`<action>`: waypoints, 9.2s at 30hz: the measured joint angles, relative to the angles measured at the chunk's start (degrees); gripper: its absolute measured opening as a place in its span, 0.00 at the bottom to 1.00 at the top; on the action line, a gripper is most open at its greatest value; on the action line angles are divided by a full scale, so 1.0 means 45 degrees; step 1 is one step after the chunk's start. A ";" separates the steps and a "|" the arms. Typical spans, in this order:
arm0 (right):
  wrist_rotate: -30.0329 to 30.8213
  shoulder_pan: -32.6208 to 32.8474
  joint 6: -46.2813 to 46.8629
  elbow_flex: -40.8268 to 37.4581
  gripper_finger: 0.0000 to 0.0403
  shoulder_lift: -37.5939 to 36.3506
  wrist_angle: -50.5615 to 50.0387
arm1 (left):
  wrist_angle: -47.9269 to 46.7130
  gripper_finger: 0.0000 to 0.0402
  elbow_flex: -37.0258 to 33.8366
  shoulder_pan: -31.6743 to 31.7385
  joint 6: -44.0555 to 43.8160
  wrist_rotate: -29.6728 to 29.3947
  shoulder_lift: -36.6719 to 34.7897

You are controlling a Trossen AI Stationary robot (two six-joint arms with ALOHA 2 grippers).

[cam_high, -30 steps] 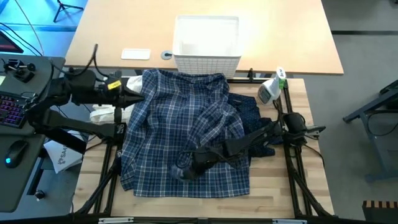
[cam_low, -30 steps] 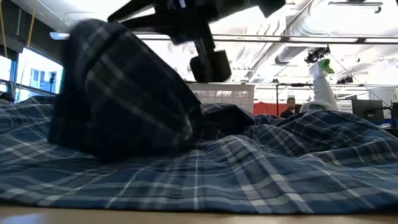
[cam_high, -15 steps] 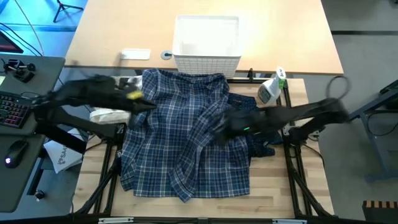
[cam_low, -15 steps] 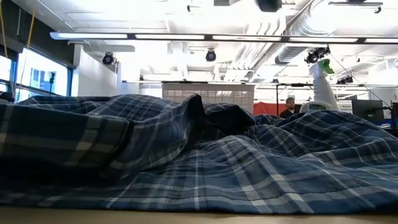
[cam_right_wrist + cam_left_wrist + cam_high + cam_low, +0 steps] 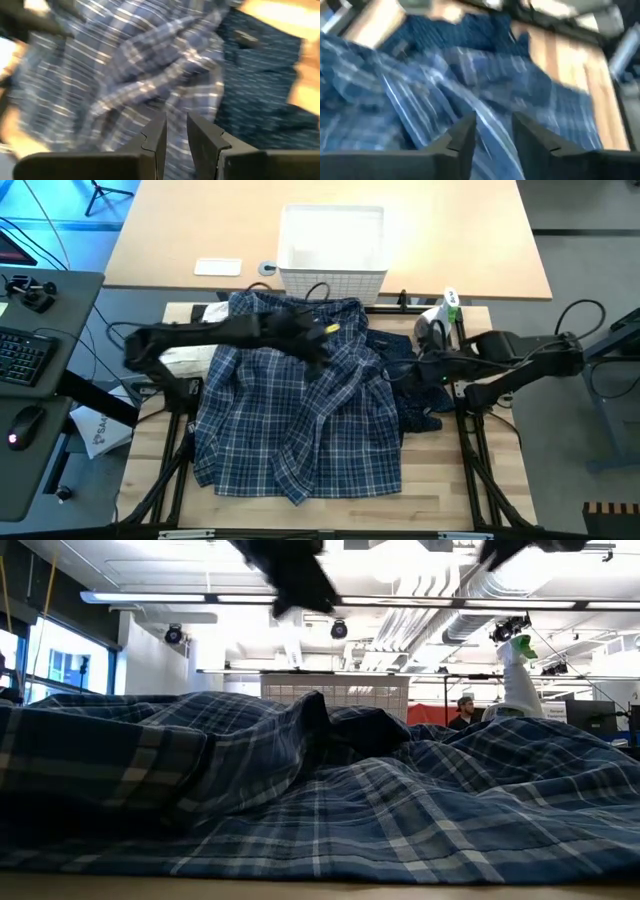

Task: Fold Laundry from Bin
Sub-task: Fold the checkered blue polo

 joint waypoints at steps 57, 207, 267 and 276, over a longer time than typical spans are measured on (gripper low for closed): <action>-0.2368 0.0986 0.3800 -0.3768 0.18 0.1287 0.4496 | -0.6006 0.00 0.5997 0.7560 0.7429 -0.0892 0.4131; -0.4099 1.1337 1.3067 -0.4716 0.00 0.6030 0.9564 | -0.5014 0.00 1.0849 0.3767 0.7328 -0.0759 0.6540; -0.2327 0.9663 1.1450 -0.2827 0.00 0.6615 0.7857 | -0.6229 0.00 0.9716 0.2572 0.7782 -0.2491 0.3982; -0.2225 0.8729 0.9343 -0.2827 0.00 0.6615 0.8625 | -0.7521 0.00 0.9706 0.5175 0.7670 -0.2654 0.3629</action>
